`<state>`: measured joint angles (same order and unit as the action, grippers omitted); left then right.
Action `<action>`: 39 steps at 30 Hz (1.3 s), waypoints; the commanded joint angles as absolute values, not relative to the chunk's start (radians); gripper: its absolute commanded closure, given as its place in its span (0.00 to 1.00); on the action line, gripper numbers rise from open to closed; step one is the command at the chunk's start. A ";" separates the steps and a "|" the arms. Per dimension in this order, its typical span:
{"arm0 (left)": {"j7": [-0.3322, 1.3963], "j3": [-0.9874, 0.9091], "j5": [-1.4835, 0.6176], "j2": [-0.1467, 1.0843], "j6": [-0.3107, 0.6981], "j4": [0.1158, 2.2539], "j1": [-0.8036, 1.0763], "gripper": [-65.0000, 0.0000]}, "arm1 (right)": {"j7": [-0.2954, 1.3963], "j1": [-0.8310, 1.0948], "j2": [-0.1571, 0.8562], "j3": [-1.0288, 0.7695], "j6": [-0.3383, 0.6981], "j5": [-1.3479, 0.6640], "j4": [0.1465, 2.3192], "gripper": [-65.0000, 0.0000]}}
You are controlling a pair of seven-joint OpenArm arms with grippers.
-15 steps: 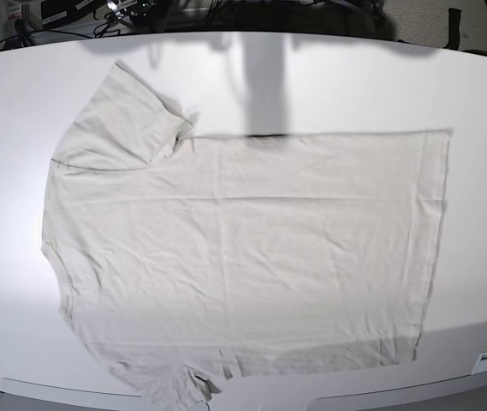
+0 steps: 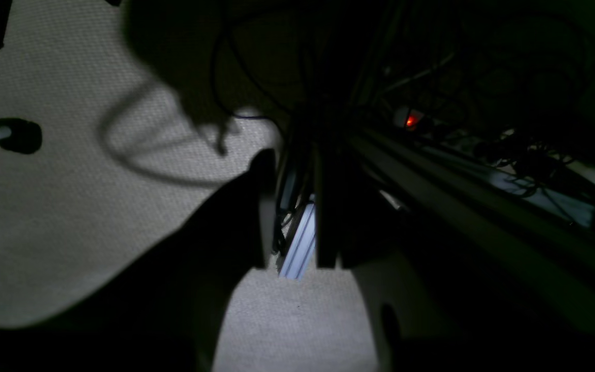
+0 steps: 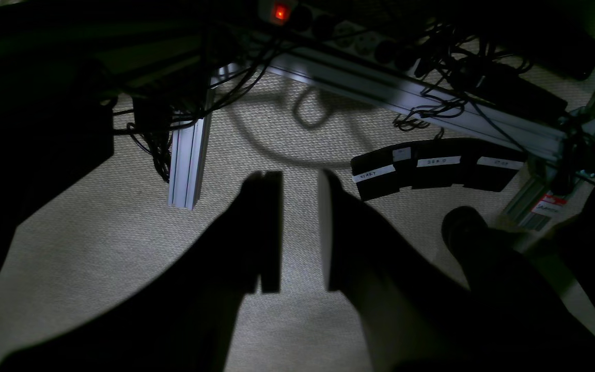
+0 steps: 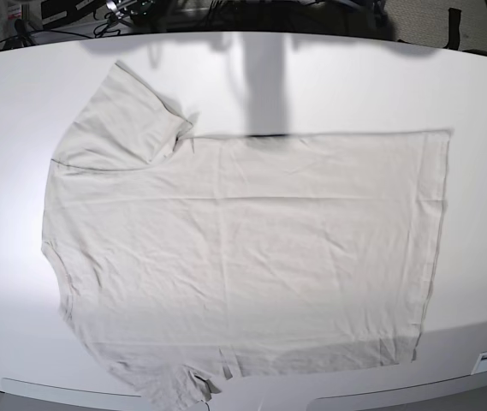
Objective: Fold the T-shirt properly
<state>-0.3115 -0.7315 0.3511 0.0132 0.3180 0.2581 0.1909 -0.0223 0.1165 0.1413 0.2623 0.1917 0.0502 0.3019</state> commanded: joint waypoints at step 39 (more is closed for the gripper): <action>-0.368 -0.730 0.348 0.014 0.414 0.348 0.292 0.79 | -0.090 0.272 0.201 0.262 0.214 0.063 0.468 0.80</action>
<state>-0.3603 -0.7315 0.3481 0.0109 0.4103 0.3462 0.2779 -0.0788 0.2691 0.1959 0.2626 0.2138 0.0582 0.4648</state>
